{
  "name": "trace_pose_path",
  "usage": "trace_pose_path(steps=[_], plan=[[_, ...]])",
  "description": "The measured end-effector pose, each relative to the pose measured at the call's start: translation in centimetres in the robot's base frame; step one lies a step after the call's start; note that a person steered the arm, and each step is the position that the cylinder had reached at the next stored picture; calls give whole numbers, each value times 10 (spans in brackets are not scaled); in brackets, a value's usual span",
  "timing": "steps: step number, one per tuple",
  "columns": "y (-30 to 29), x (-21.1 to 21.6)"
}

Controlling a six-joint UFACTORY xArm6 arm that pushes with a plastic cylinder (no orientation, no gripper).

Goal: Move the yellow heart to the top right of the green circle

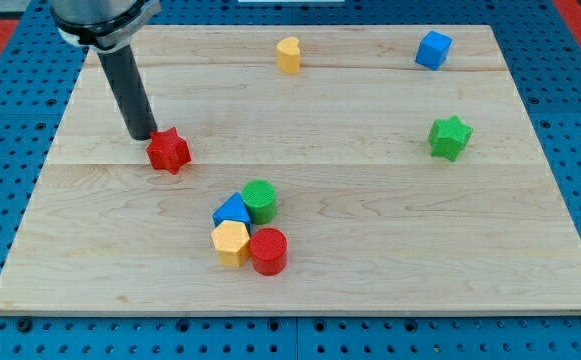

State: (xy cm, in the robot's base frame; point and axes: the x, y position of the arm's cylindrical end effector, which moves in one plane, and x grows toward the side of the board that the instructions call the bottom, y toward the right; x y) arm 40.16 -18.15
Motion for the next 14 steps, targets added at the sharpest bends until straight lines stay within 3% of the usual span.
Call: trace_pose_path(steps=[2,3,4,6,8,9,10,11,12,13,14], plan=[[104,58],[116,94],[116,59],[259,-57],[228,-160],[139,-143],[89,-108],[84,-157],[31,-159],[4,-114],[15,-89]])
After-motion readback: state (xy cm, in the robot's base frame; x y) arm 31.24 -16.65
